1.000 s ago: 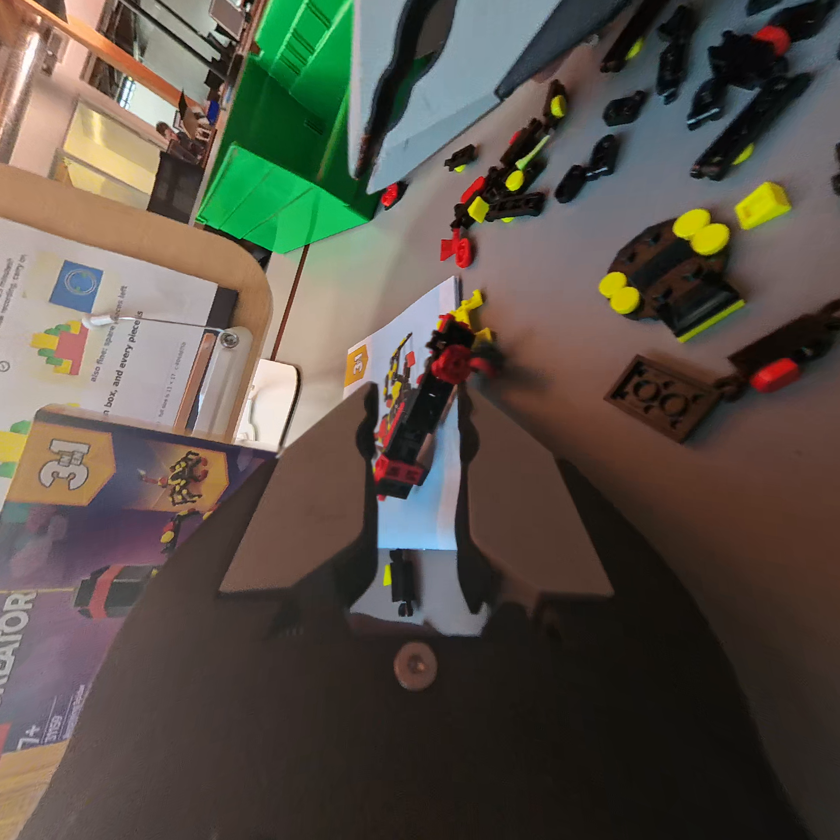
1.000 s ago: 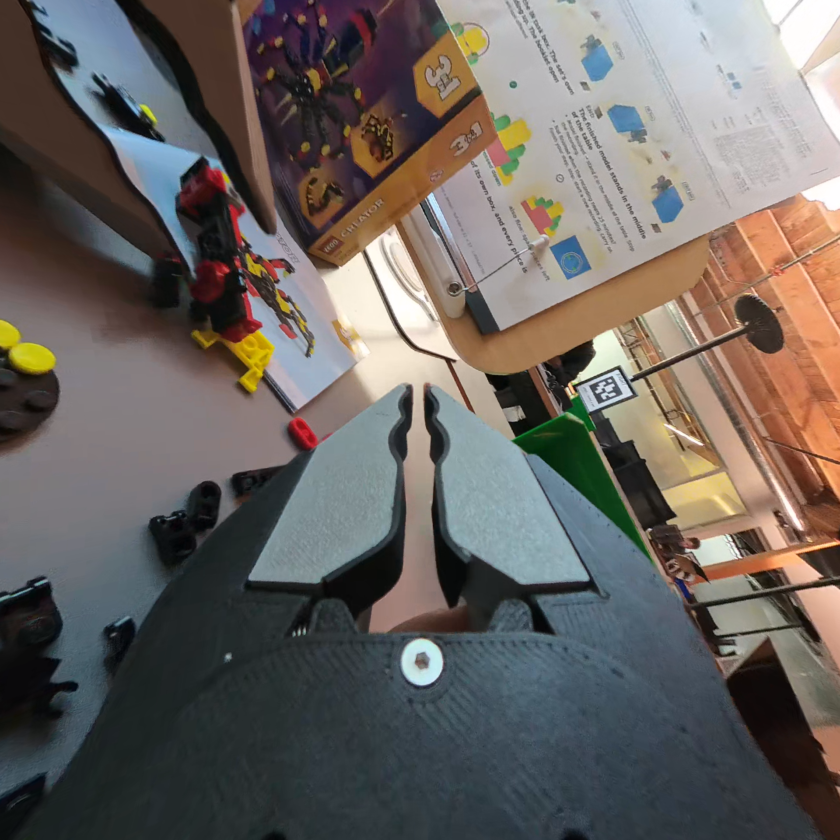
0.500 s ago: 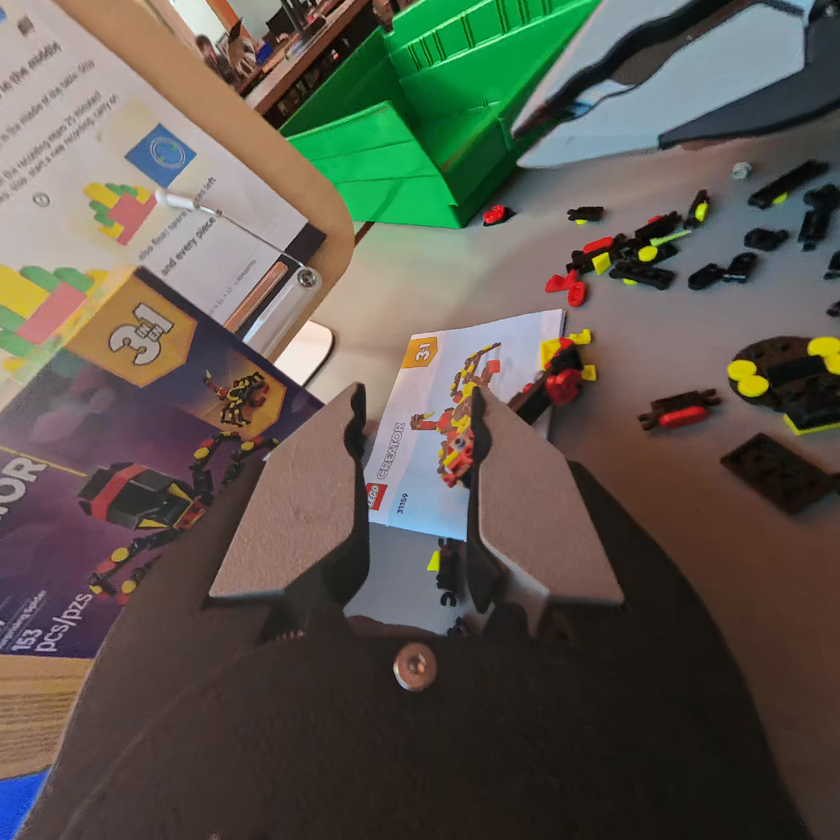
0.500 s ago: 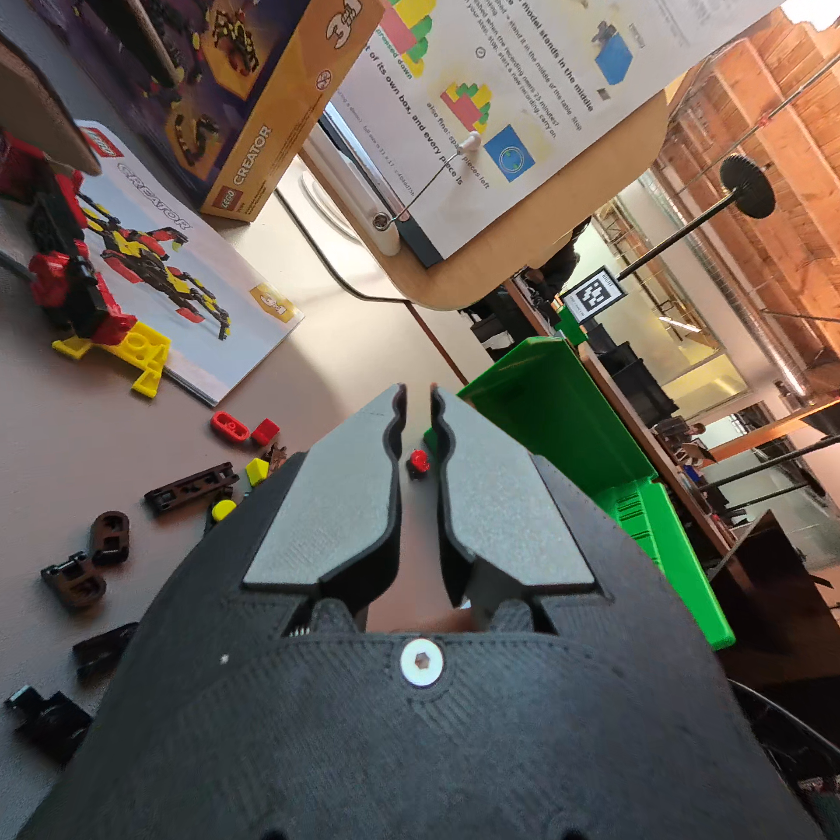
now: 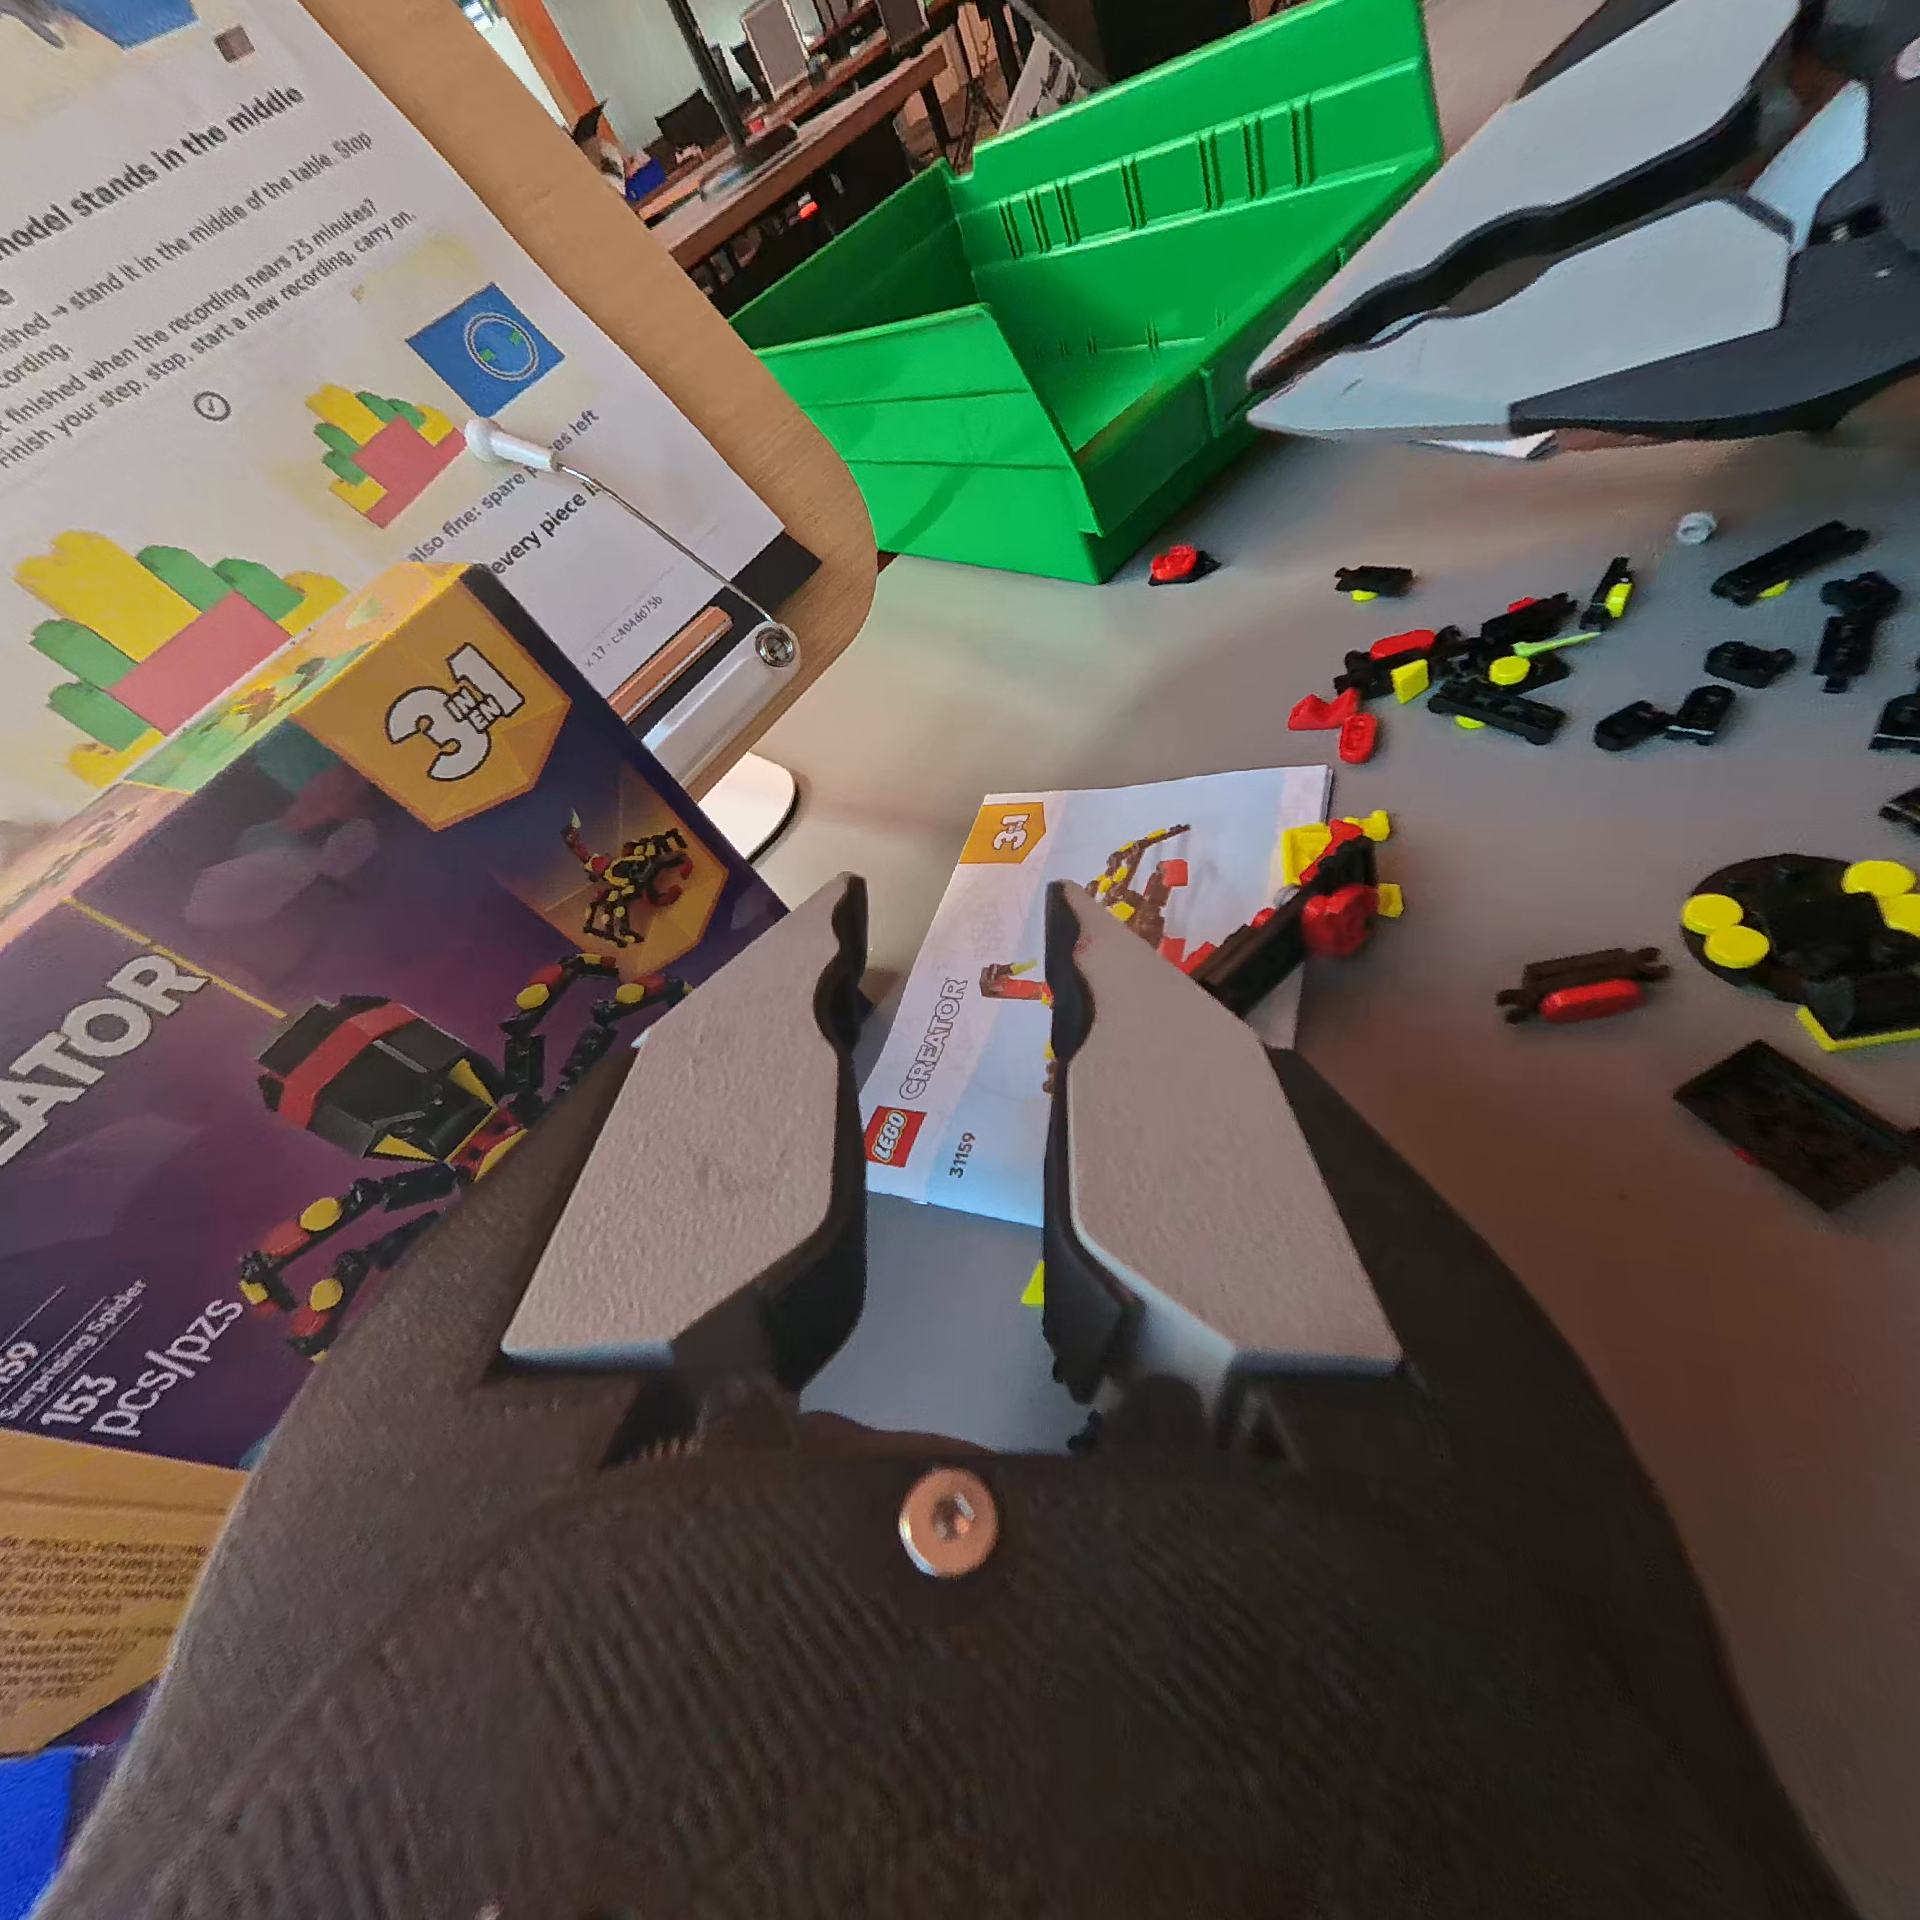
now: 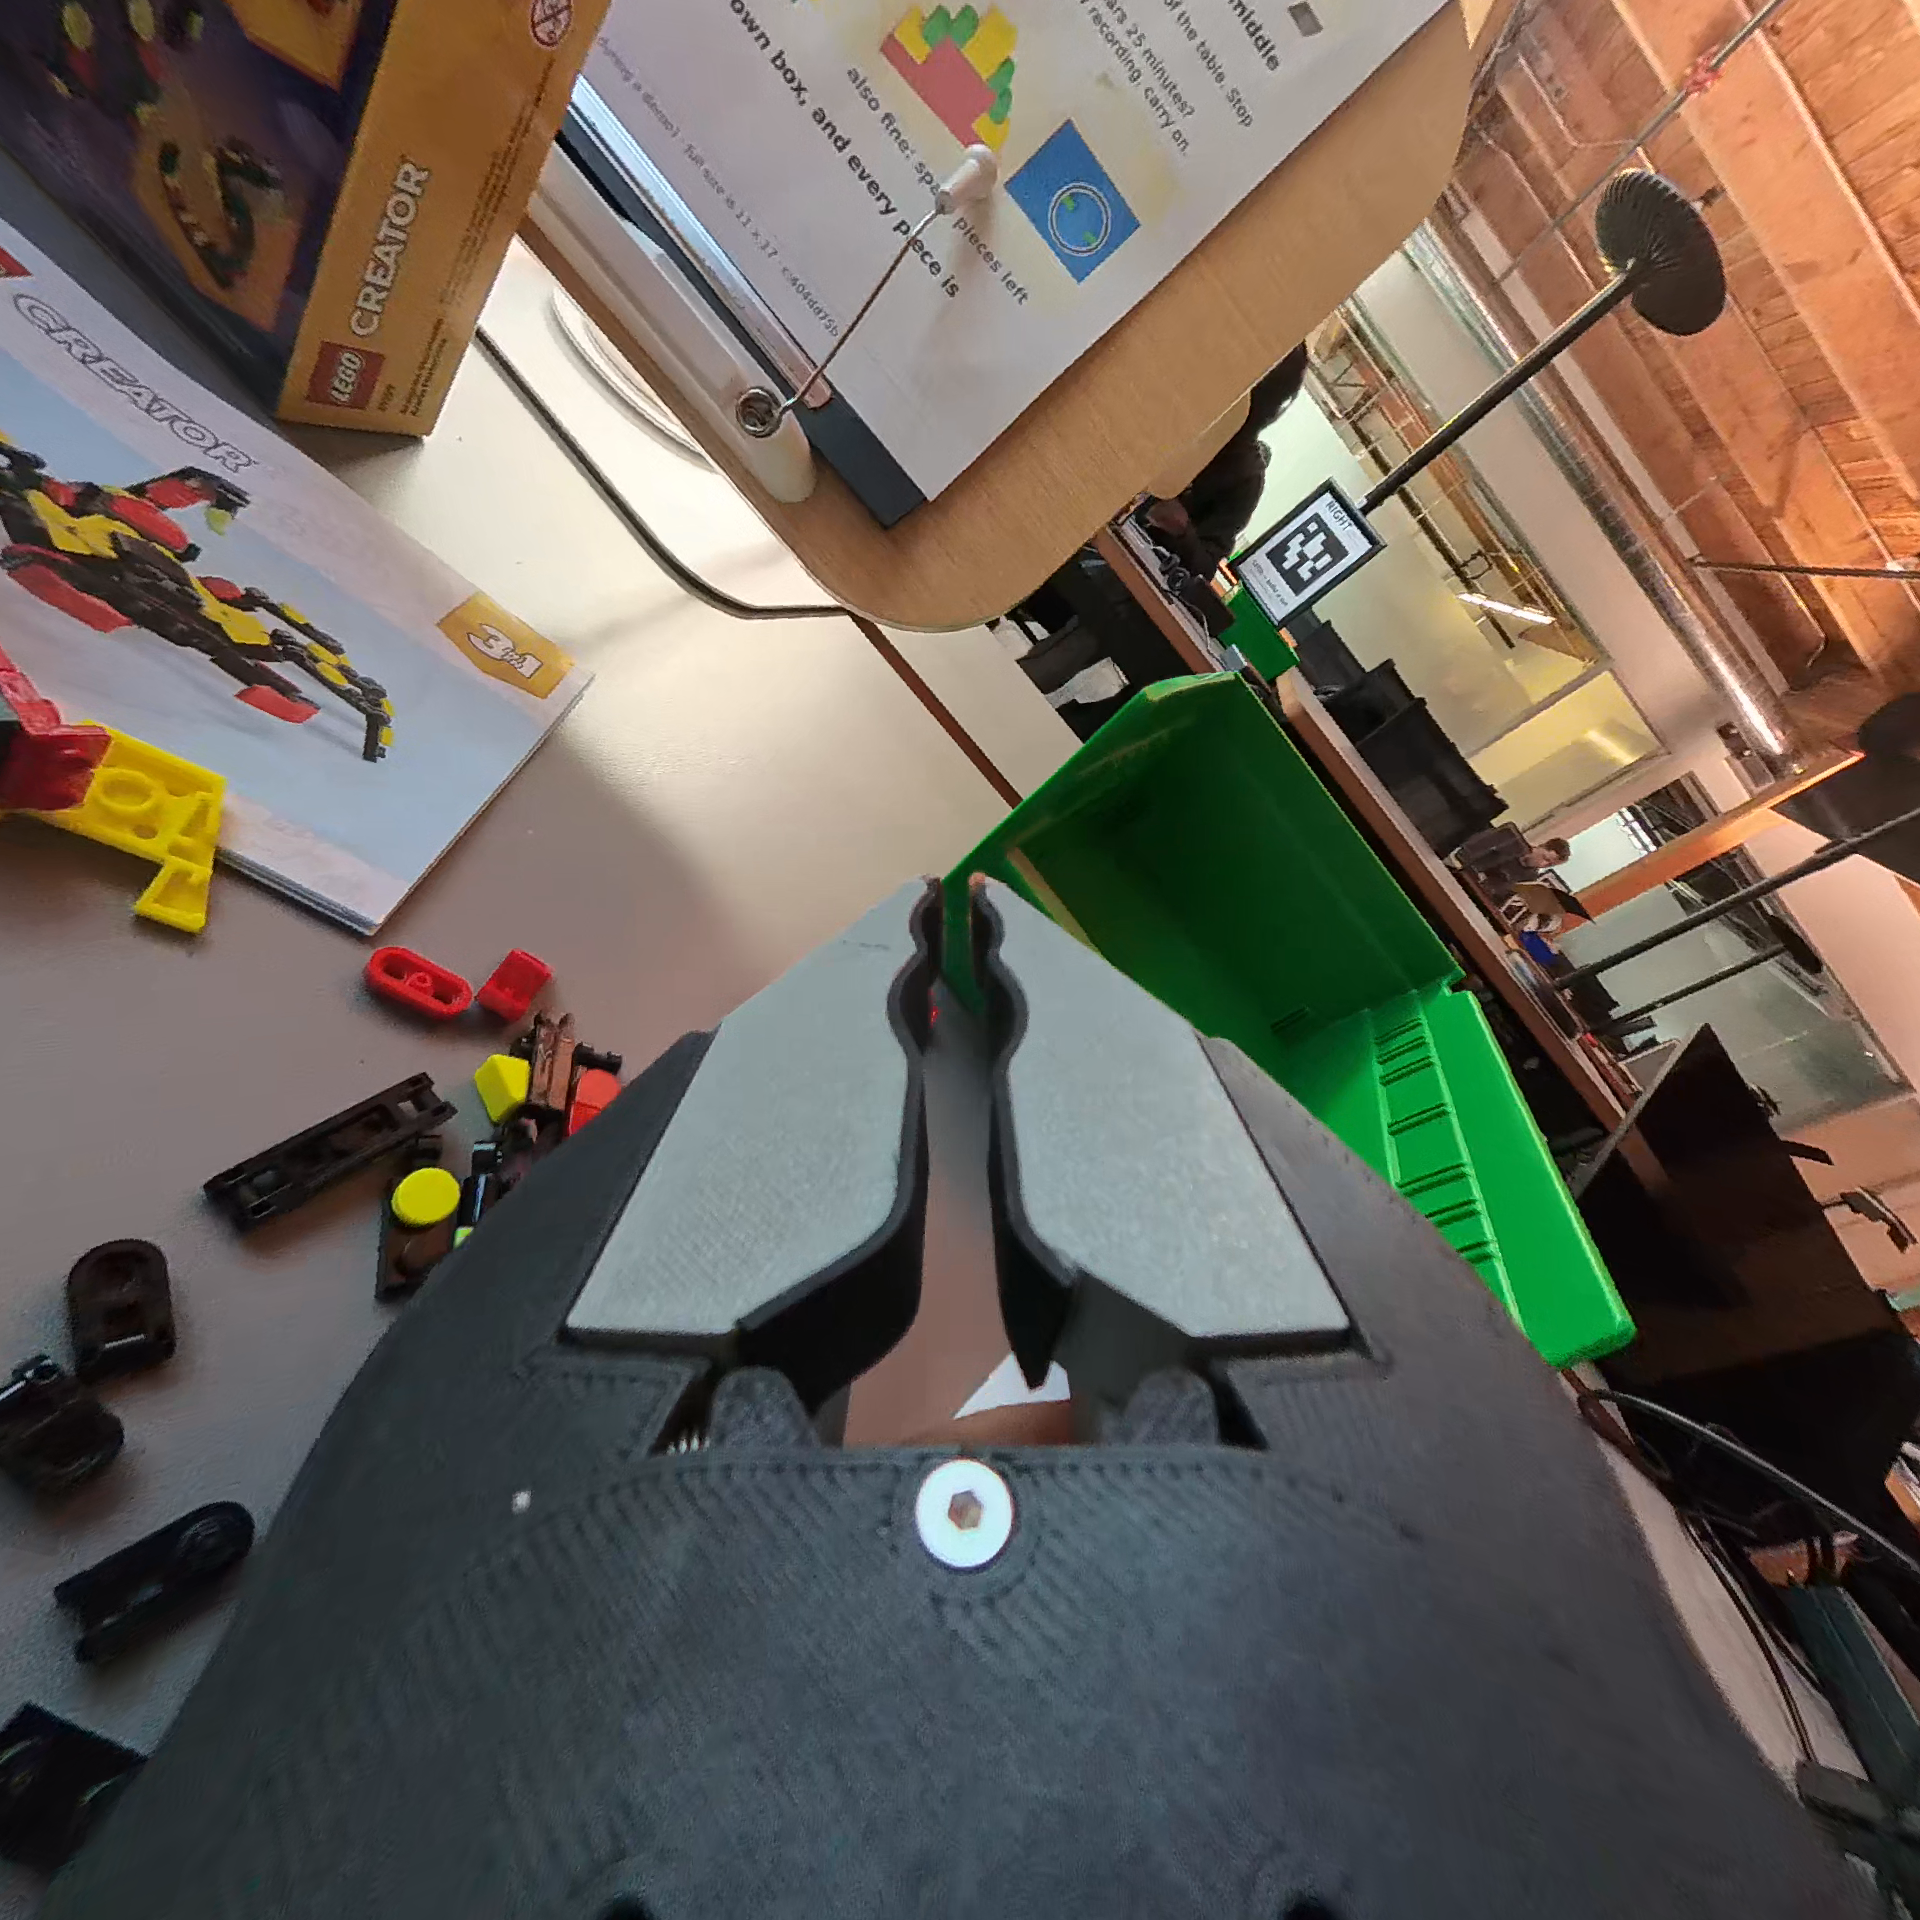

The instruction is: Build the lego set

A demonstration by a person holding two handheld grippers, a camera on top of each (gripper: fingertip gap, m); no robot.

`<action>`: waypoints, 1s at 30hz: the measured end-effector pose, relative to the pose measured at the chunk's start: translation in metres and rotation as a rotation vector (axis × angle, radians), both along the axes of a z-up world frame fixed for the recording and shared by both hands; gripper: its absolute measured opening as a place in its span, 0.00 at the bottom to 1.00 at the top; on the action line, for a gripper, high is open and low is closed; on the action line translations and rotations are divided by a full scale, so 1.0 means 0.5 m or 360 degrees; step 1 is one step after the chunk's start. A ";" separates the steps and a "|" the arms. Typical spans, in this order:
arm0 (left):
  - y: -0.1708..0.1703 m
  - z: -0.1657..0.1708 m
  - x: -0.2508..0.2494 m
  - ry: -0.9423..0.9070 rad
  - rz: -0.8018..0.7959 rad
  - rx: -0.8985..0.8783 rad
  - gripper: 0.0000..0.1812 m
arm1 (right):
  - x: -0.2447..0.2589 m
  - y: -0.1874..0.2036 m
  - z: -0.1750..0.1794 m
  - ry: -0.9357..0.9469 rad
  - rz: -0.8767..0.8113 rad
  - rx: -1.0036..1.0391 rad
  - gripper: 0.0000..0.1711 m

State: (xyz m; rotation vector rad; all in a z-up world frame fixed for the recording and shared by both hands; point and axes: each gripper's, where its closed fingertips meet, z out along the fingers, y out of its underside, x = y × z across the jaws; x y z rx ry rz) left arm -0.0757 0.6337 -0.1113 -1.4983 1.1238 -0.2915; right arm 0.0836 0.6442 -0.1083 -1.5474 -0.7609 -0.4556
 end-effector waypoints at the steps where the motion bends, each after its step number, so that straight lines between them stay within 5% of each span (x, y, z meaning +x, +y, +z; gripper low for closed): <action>1: 0.000 0.004 -0.002 -0.0020 0.0000 0.0005 0.17 | 0.003 -0.003 0.003 -0.0003 -0.0007 0.0018 0.00; 15: -0.009 0.077 -0.089 -0.0512 0.0215 0.0040 0.06 | 0.055 -0.082 0.047 0.0301 -0.0112 0.0129 0.00; 24: -0.063 0.092 -0.109 -0.0510 0.0283 0.0221 0.00 | 0.097 -0.164 0.080 0.0472 -0.0233 0.0276 0.00; 30: -0.071 0.067 -0.104 -0.0444 0.0246 0.0040 0.00 | 0.105 -0.217 0.078 0.0597 -0.0248 0.0223 0.00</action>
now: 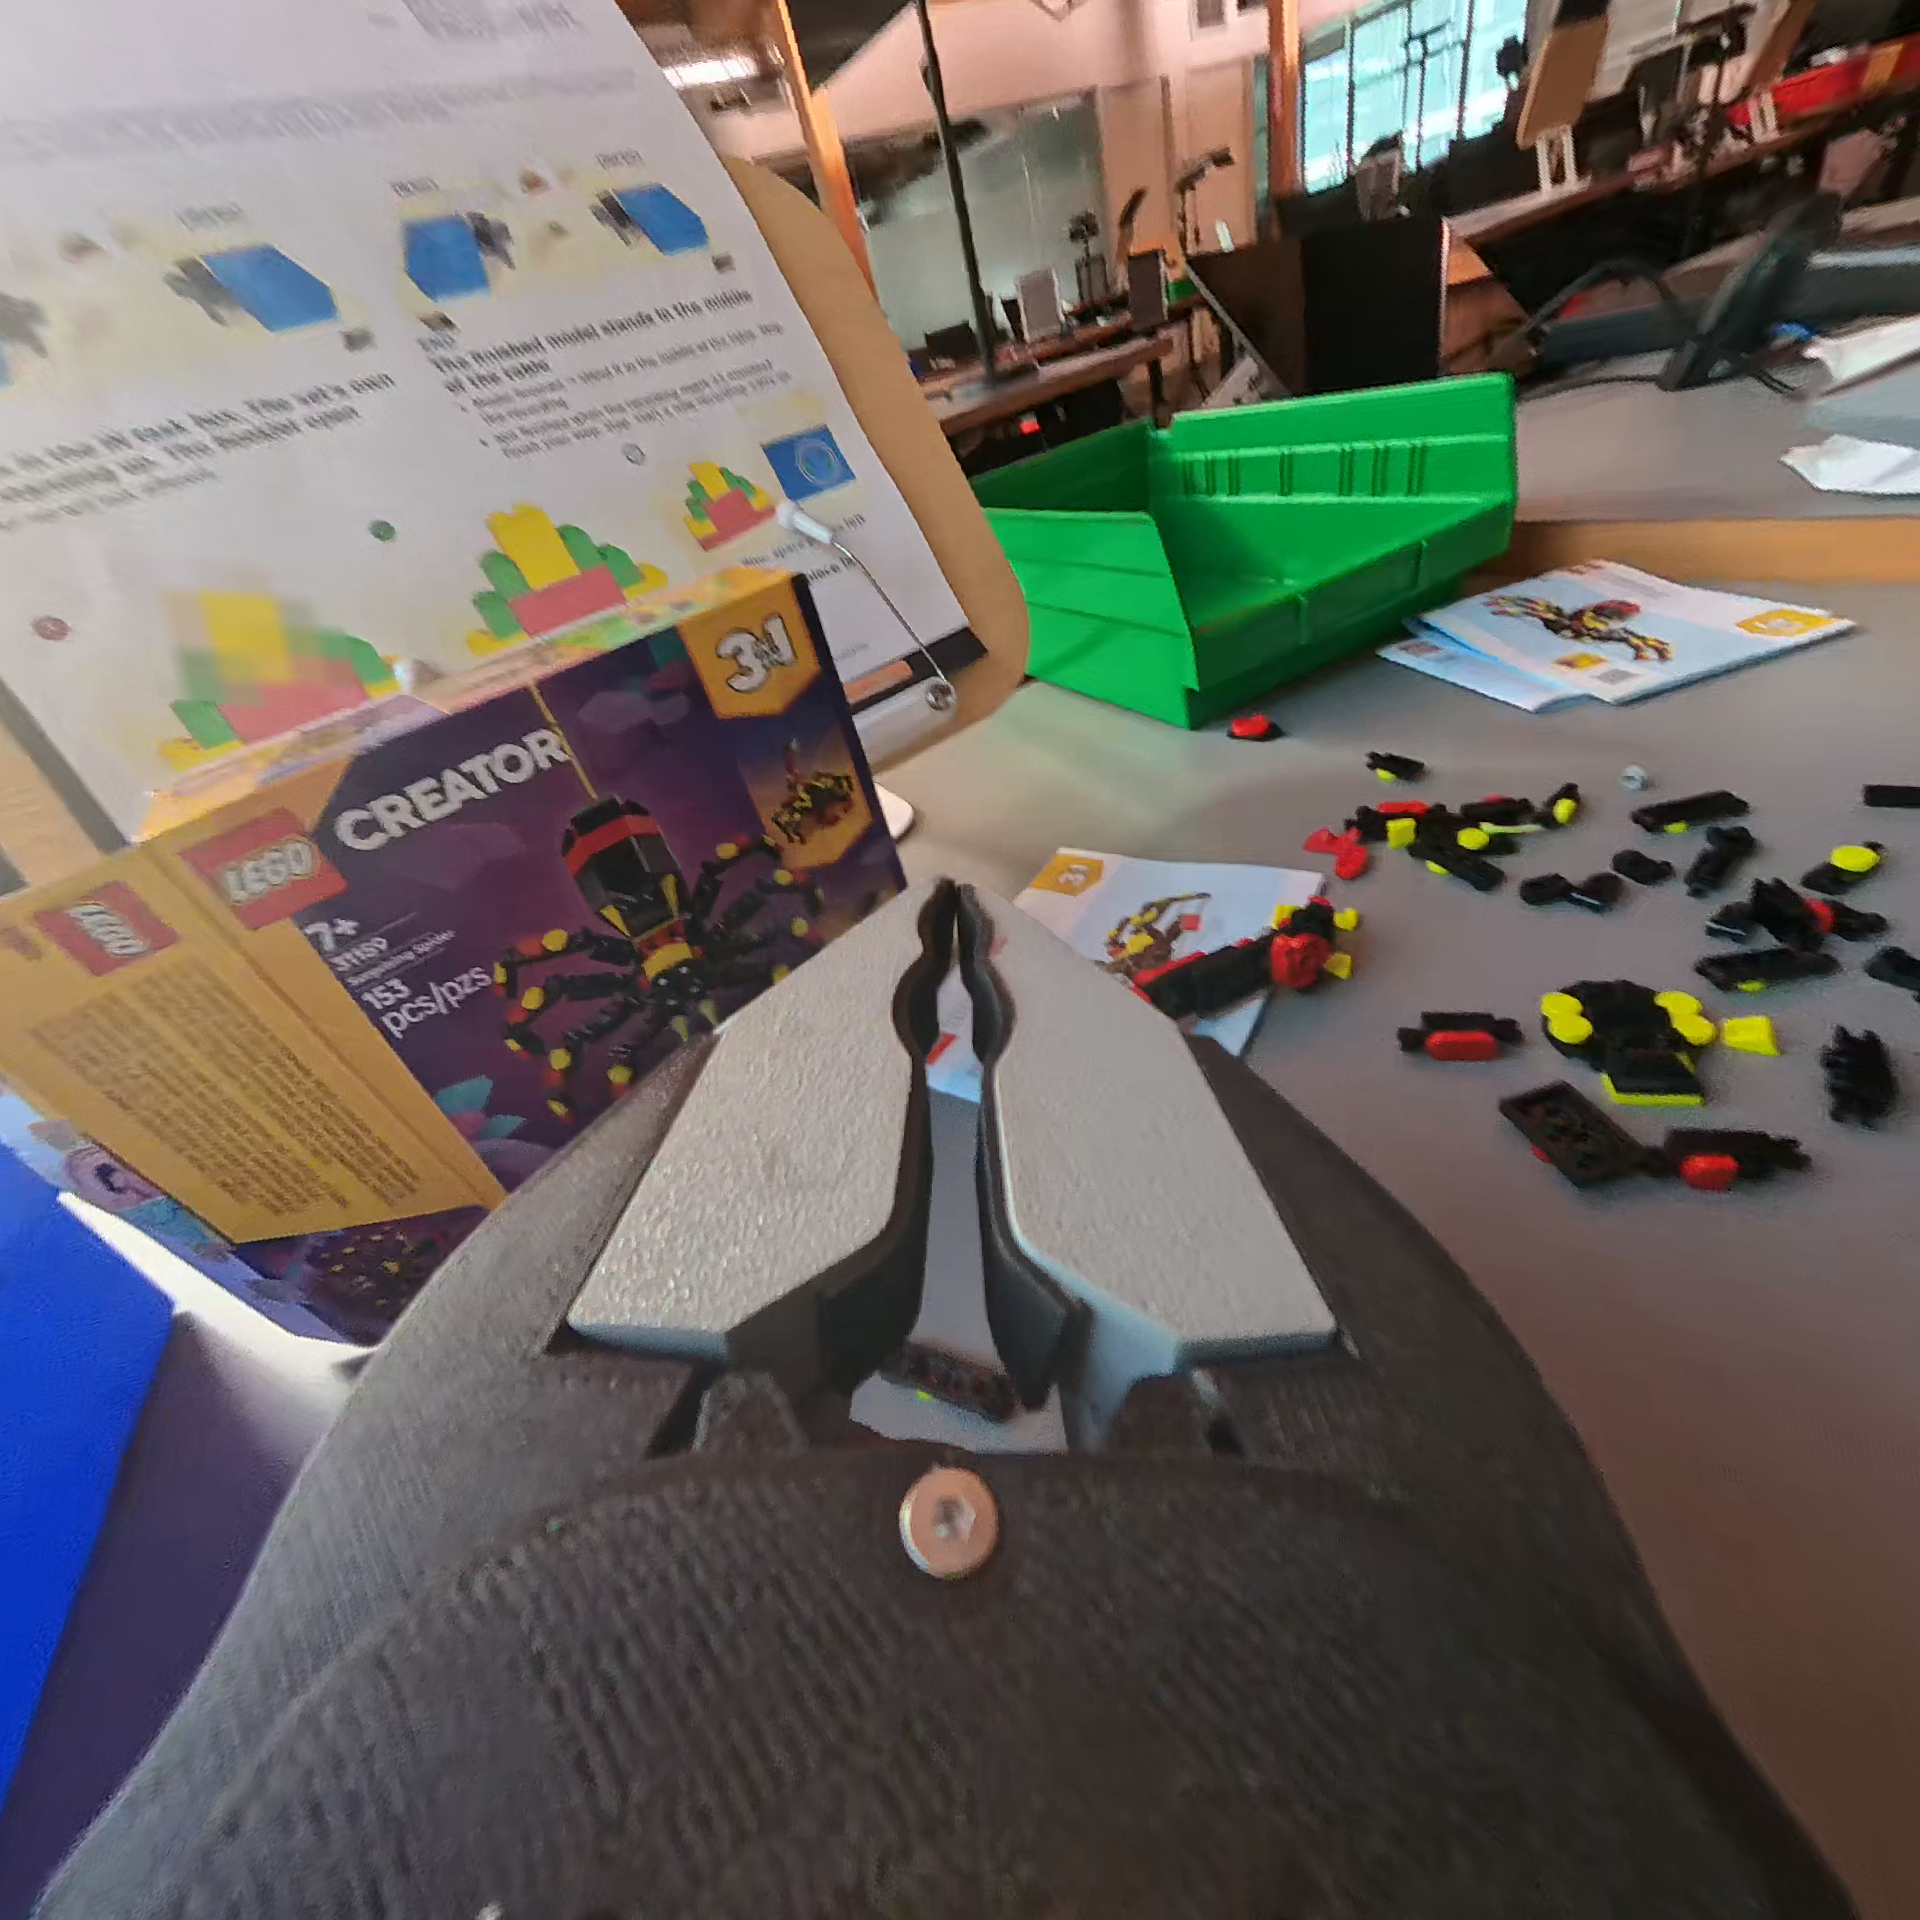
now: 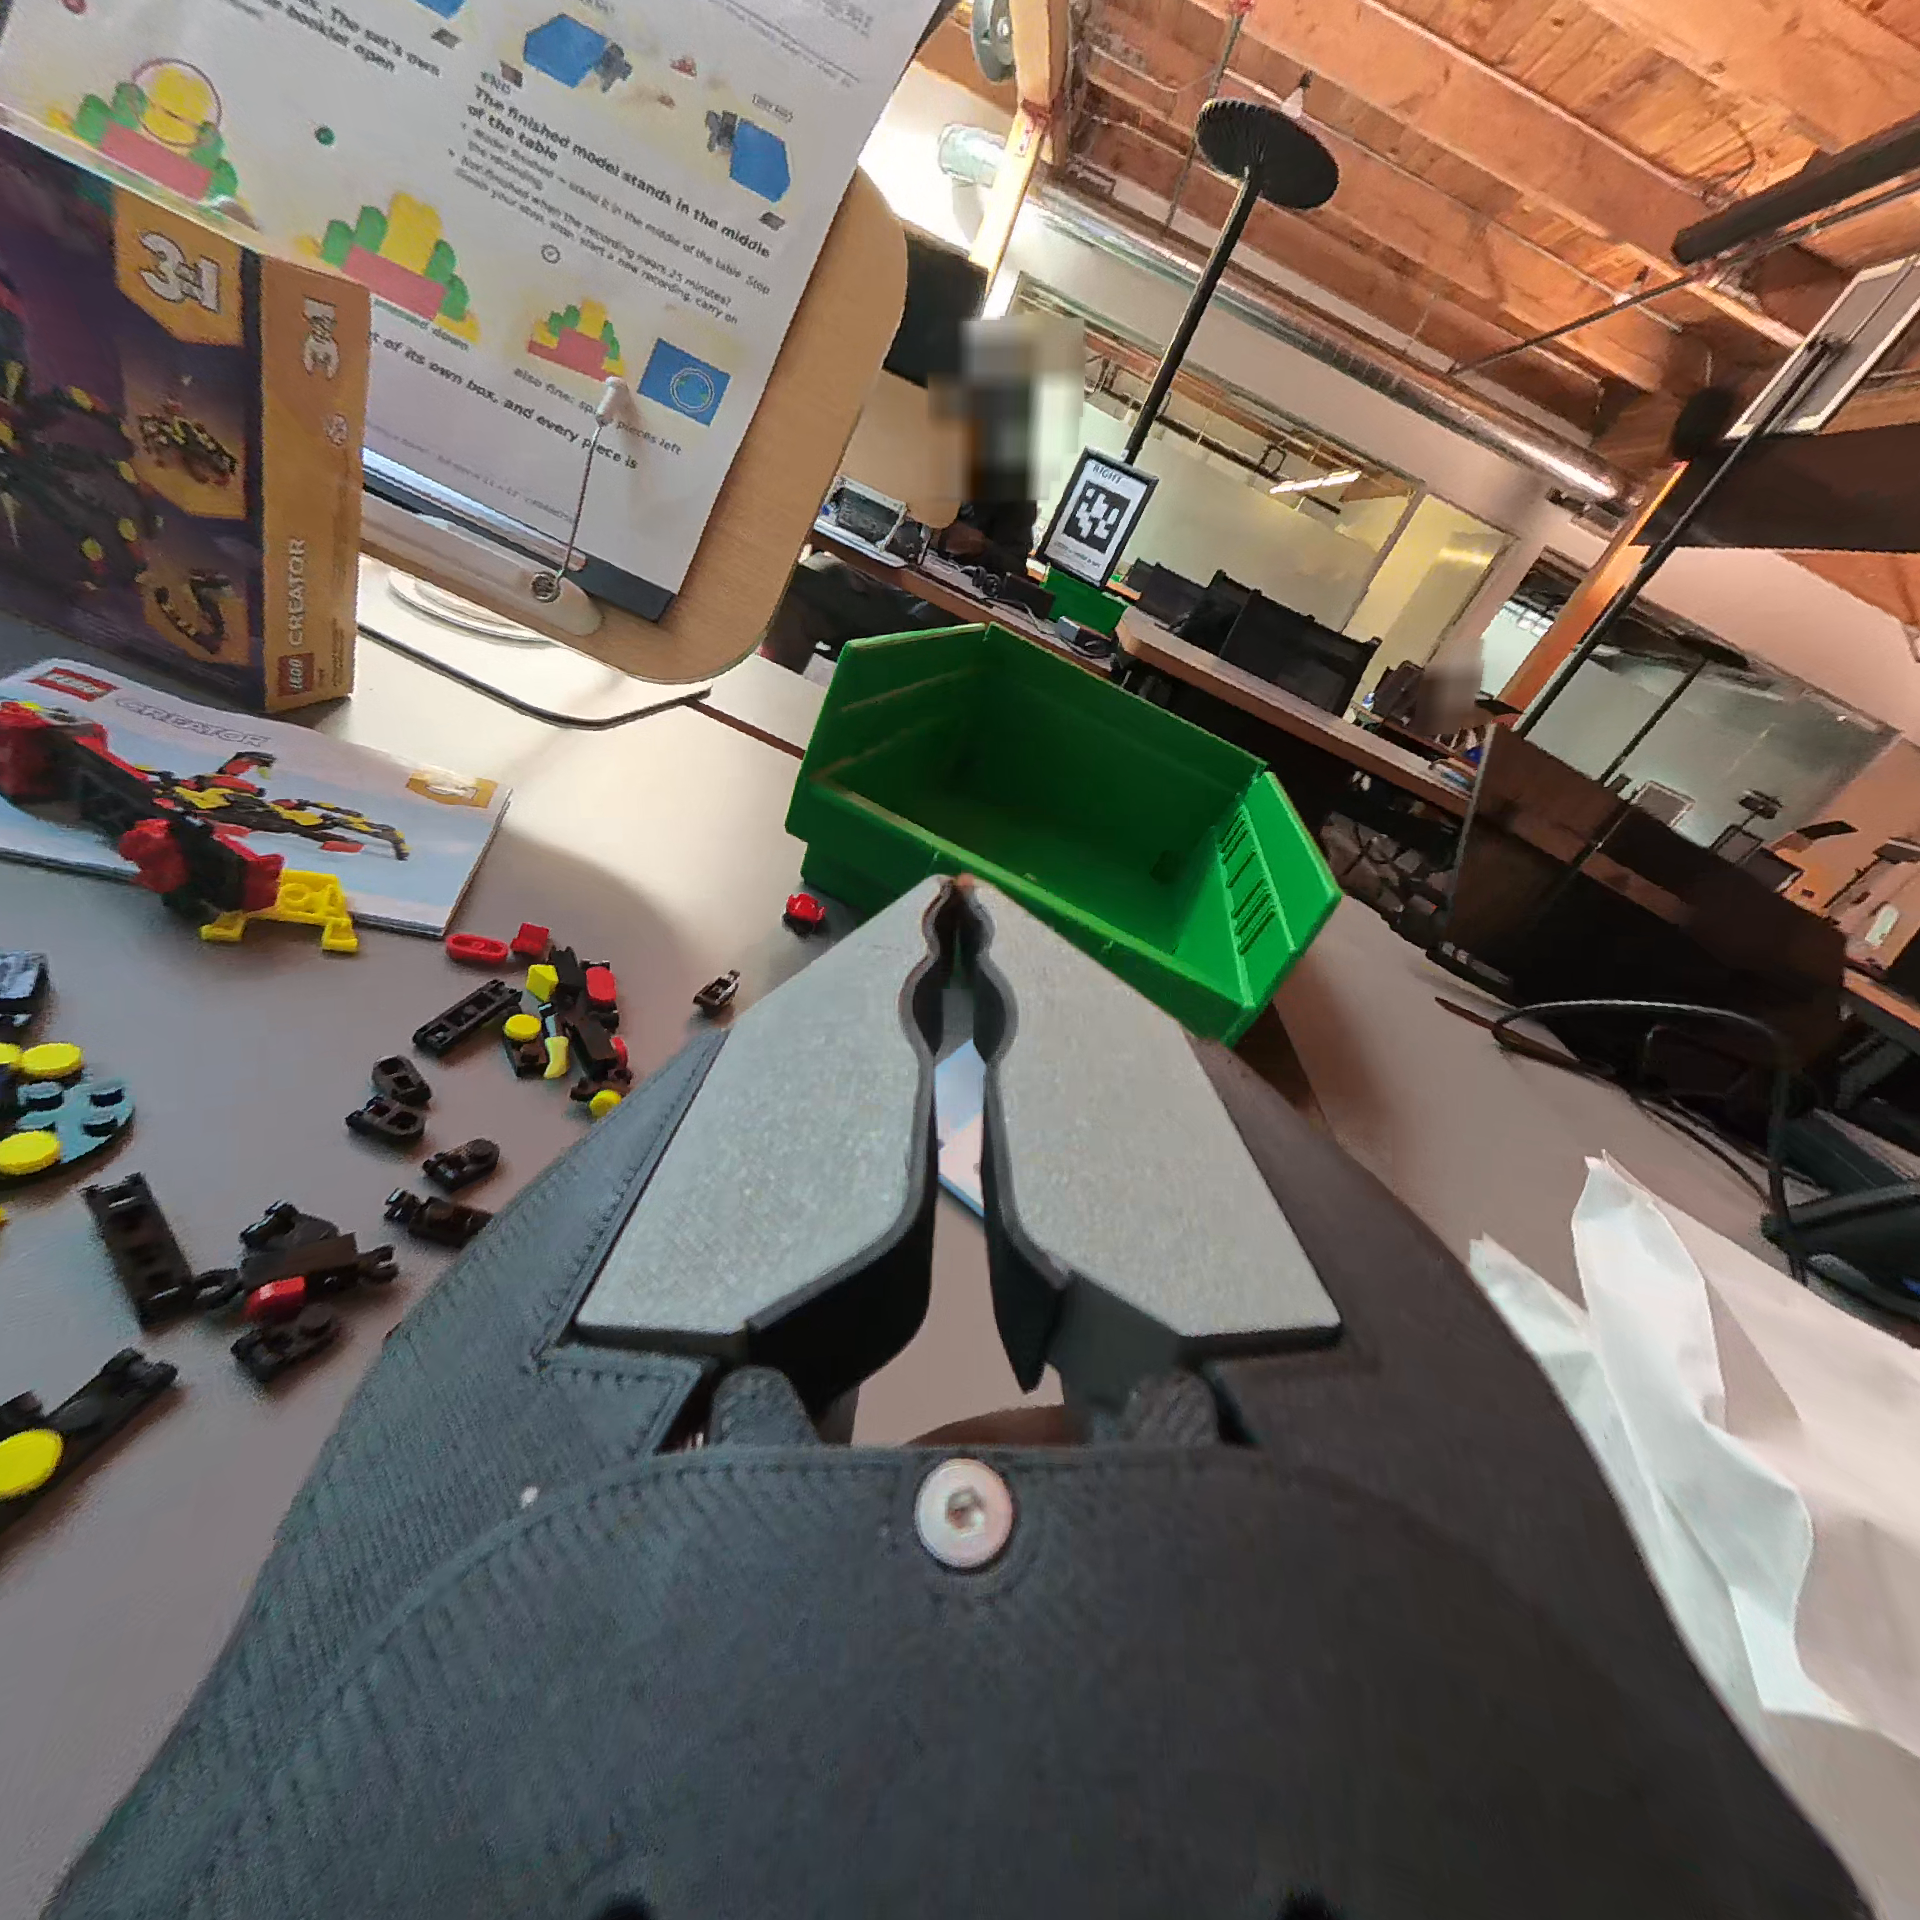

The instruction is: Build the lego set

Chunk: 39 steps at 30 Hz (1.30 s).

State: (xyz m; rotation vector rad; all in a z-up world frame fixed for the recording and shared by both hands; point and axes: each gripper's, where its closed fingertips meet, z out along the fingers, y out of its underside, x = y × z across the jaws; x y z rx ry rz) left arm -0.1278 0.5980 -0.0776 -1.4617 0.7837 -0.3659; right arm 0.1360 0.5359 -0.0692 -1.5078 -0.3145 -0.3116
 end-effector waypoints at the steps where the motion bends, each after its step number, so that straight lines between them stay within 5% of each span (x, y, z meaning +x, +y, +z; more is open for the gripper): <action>1: -0.004 -0.008 0.006 0.0025 -0.0034 -0.0045 0.00 | -0.002 -0.006 -0.006 0.0016 0.0020 -0.0039 0.00; 11: -0.022 -0.038 0.024 0.0074 -0.0150 -0.0266 0.00 | 0.018 -0.022 -0.062 0.0418 0.0213 -0.0460 0.00; 20: 0.003 -0.069 0.025 0.0059 -0.0167 -0.0541 0.00 | -0.026 -0.001 -0.143 0.0264 0.0337 -0.0907 0.00; 29: 0.010 -0.104 0.049 0.0281 -0.0201 -0.0581 0.00 | -0.026 0.009 -0.158 0.0345 0.0389 -0.1017 0.00; 39: 0.045 -0.098 0.039 0.0065 -0.0264 -0.0794 0.00 | -0.033 0.043 -0.190 0.0290 0.0484 -0.1190 0.00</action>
